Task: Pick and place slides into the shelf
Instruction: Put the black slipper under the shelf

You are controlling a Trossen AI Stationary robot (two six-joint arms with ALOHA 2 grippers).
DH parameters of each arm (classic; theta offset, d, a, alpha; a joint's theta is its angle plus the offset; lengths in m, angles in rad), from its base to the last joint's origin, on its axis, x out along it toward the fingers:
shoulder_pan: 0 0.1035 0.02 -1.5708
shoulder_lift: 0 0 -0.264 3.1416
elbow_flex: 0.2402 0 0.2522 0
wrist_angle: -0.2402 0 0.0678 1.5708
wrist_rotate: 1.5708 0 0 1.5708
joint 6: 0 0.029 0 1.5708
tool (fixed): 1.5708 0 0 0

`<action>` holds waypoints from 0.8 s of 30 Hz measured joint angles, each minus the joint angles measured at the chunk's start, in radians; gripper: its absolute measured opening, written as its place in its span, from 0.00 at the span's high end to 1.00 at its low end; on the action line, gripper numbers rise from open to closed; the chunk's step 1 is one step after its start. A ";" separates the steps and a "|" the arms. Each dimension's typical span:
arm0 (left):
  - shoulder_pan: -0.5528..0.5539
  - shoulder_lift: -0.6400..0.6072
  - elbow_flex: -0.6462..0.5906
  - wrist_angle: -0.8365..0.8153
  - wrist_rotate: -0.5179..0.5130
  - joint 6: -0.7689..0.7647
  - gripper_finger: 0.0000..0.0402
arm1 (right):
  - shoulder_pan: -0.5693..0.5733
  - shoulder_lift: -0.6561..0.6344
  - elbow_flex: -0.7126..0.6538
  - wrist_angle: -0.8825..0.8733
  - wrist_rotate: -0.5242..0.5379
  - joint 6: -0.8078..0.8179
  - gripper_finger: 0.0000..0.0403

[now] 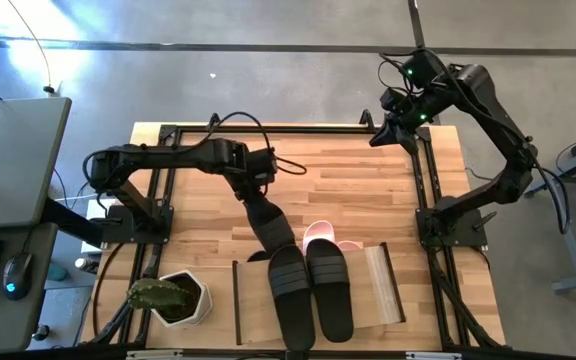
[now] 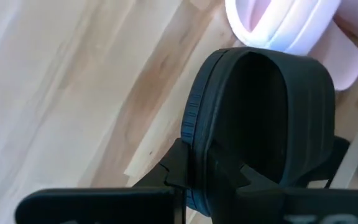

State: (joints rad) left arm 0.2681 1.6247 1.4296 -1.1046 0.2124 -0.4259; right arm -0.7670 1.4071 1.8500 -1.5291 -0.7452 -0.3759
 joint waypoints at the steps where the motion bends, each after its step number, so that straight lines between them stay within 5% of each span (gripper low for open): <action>1: -0.007 0.003 0.000 0.002 0.005 0.000 0.96 | 0.000 0.000 0.000 0.000 0.004 0.000 0.95; 24: -0.073 0.064 0.000 0.087 0.082 0.038 0.96 | 0.000 0.000 0.000 0.000 0.010 0.000 0.95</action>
State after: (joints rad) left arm 0.1949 1.6886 1.4296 -1.0179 0.2947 -0.3883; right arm -0.7670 1.4071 1.8500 -1.5291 -0.7353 -0.3763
